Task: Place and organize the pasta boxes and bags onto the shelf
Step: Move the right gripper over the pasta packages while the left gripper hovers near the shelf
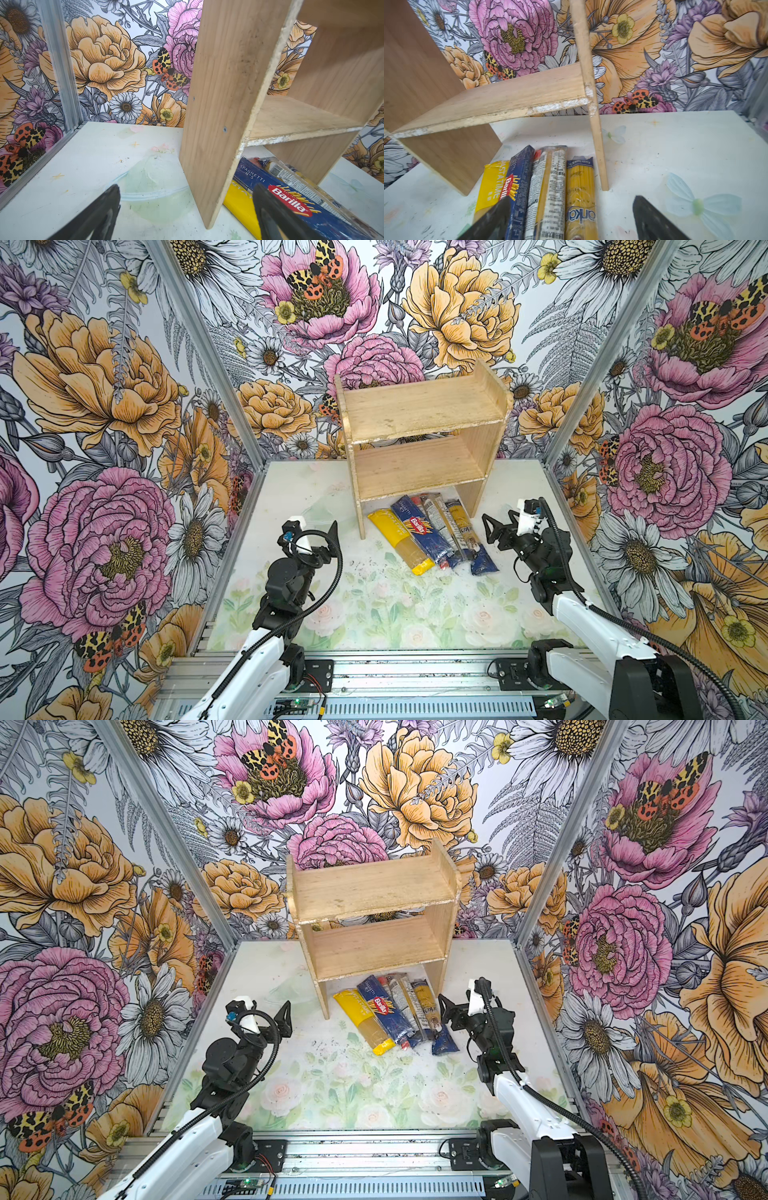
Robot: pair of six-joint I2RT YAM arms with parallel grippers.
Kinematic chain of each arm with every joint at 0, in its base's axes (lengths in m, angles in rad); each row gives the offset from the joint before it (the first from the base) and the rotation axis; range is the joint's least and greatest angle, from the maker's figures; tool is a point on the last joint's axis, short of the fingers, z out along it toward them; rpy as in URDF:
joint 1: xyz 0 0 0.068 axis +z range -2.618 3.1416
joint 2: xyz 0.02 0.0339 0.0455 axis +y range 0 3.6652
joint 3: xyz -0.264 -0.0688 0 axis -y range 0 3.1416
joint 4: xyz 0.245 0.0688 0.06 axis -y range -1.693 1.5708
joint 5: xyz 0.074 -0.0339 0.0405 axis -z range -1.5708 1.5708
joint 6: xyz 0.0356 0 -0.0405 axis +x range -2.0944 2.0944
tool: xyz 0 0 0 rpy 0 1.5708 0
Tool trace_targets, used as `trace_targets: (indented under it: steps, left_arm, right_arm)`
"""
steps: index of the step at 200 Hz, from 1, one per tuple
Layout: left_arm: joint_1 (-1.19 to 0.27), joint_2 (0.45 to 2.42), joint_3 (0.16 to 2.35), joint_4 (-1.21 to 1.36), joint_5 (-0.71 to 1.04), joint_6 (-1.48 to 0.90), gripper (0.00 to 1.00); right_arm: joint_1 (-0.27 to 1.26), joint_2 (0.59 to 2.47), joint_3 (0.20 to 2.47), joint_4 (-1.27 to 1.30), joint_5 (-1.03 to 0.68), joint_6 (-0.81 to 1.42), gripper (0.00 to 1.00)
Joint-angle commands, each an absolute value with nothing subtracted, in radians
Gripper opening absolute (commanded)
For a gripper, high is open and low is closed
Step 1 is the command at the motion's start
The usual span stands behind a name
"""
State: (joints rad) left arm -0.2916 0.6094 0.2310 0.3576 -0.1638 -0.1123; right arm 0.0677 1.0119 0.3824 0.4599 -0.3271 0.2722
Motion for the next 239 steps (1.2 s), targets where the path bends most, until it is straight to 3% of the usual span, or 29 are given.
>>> trace_targets:
  steps: [1, 49, 141, 203, 239]
  left_arm:
    - [-0.316, 0.539, 0.196, 0.269, -0.234, -0.179, 0.99]
    - [-0.343, 0.534, 0.199, 0.272, -0.245, -0.23, 0.99]
    - [-0.405, 0.816, 0.331, 0.324, -0.323, -0.282, 0.99]
    - [-0.42, 0.977, 0.424, 0.346, -0.336, -0.318, 0.99]
    - [-0.416, 1.029, 0.466, 0.349, -0.342, -0.303, 0.99]
  right_arm:
    - [0.1, 1.008, 0.398, 0.462, -0.354, 0.31, 0.93]
    - [0.105, 1.016, 0.417, 0.465, -0.345, 0.313, 0.93]
    - [0.127, 1.064, 0.445, 0.483, -0.274, 0.32, 0.93]
    - [0.112, 1.212, 0.547, 0.483, -0.141, 0.323, 0.93]
    - [0.066, 1.277, 0.589, 0.483, -0.168, 0.335, 0.93]
